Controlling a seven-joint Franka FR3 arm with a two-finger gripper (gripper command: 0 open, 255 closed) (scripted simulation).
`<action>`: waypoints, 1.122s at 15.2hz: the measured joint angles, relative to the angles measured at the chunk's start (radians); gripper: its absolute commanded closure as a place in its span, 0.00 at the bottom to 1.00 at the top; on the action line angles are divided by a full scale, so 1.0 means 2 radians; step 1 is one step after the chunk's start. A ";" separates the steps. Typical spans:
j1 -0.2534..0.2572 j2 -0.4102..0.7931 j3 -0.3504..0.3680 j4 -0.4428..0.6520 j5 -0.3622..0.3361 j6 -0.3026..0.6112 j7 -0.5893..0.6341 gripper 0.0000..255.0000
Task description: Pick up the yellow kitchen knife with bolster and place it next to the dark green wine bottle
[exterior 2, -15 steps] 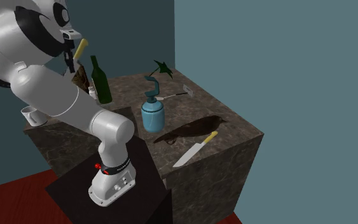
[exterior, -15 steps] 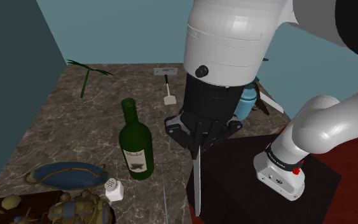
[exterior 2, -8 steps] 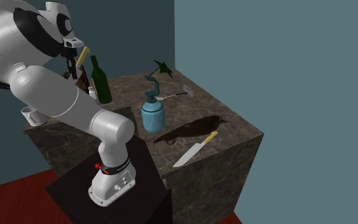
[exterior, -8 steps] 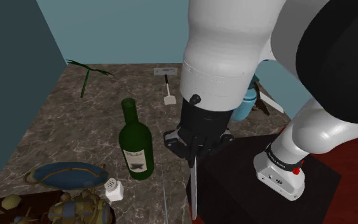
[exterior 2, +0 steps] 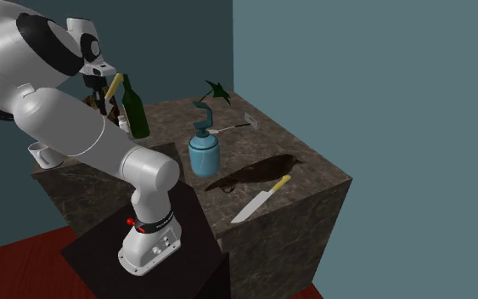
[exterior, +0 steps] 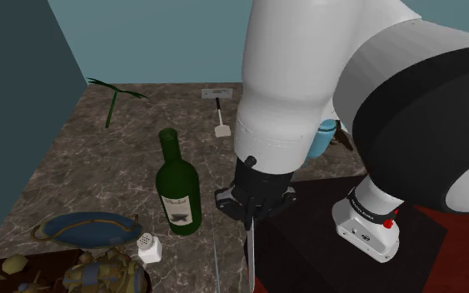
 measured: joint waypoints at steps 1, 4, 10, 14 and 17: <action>-0.001 0.001 0.002 -0.005 0.001 0.006 -0.002 1.00; -0.001 0.004 0.012 -0.021 0.006 0.026 -0.004 1.00; -0.005 0.015 0.034 -0.051 0.014 0.068 -0.008 1.00; -0.010 0.026 0.052 -0.068 0.018 0.098 -0.010 1.00; -0.014 0.034 0.064 -0.079 0.020 0.117 -0.011 1.00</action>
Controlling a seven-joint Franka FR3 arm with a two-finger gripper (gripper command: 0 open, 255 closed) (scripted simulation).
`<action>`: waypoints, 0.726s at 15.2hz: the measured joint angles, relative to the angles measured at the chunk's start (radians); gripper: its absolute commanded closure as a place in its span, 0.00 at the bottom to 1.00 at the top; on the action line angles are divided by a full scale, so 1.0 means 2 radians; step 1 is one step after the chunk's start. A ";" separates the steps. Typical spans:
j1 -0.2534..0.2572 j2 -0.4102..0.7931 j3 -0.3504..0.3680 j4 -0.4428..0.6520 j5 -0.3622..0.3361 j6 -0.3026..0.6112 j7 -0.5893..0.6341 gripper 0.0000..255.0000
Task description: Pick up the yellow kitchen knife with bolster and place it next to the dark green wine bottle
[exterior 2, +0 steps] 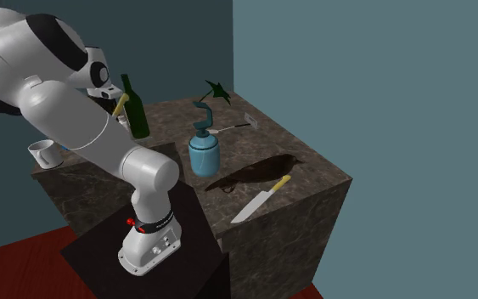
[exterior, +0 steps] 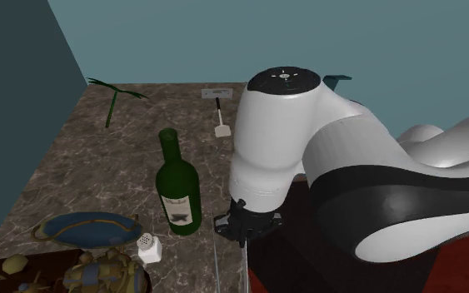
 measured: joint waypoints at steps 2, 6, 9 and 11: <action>-0.003 0.006 0.010 -0.010 0.003 0.017 -0.001 1.00; -0.014 0.022 0.031 -0.024 0.003 0.049 -0.001 1.00; -0.023 0.037 0.049 -0.035 0.003 0.074 -0.001 1.00; -0.027 0.043 0.058 -0.042 0.004 0.089 -0.001 1.00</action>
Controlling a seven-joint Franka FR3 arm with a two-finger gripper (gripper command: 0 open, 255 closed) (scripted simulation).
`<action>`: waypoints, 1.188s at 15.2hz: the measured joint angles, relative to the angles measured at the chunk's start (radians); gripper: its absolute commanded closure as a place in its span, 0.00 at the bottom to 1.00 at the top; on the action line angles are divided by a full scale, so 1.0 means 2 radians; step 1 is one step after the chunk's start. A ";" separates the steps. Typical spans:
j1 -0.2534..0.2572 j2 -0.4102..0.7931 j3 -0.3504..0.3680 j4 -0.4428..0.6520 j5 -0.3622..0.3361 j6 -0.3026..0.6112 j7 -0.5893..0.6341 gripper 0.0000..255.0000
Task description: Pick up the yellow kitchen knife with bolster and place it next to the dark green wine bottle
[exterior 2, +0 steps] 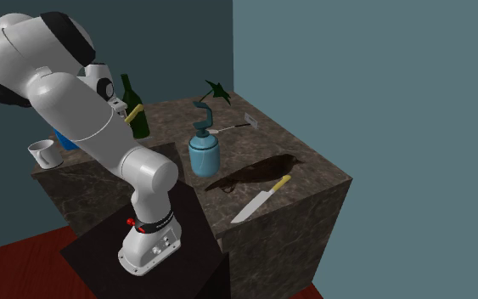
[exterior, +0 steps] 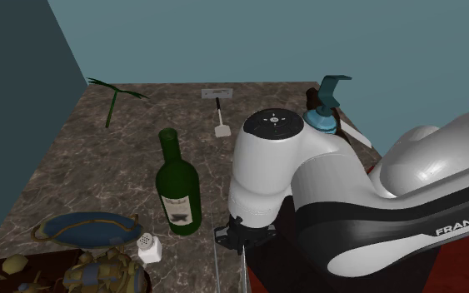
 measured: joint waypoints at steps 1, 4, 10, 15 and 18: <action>-0.008 0.009 0.011 -0.002 -0.003 0.011 0.002 1.00; -0.028 0.032 0.040 -0.010 -0.011 0.041 0.007 1.00; -0.041 0.046 0.058 -0.015 -0.016 0.059 0.011 1.00; -0.041 0.046 0.059 -0.015 -0.016 0.059 0.012 0.00; -0.041 0.046 0.059 -0.015 -0.016 0.059 0.012 0.00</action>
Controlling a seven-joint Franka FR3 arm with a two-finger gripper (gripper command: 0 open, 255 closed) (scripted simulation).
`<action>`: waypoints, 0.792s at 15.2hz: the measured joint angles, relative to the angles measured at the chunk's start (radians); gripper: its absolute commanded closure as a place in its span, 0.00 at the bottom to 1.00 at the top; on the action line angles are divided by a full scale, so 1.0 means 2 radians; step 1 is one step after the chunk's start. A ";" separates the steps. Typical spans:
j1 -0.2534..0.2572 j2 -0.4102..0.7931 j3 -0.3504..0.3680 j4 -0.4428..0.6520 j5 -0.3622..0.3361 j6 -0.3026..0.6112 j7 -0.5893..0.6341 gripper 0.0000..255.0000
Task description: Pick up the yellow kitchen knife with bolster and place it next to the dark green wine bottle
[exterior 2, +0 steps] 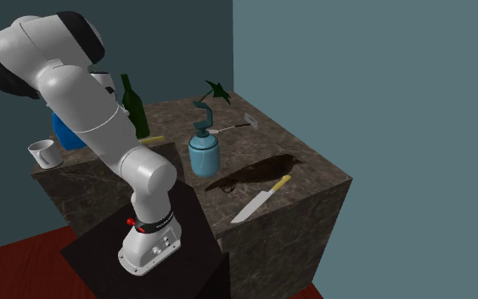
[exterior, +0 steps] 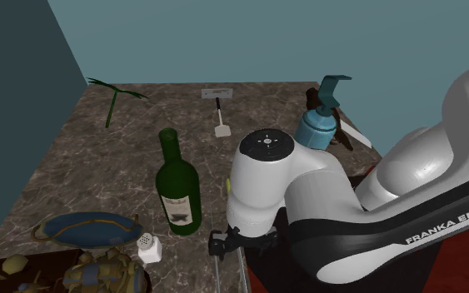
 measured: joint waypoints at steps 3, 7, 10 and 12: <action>0.021 -0.021 -0.030 0.007 0.008 -0.028 -0.008 0.00; 0.050 -0.058 -0.078 0.022 0.016 -0.081 -0.016 0.00; 0.052 -0.060 -0.081 0.024 0.016 -0.085 -0.017 0.00; 0.052 -0.060 -0.081 0.024 0.016 -0.086 -0.017 0.00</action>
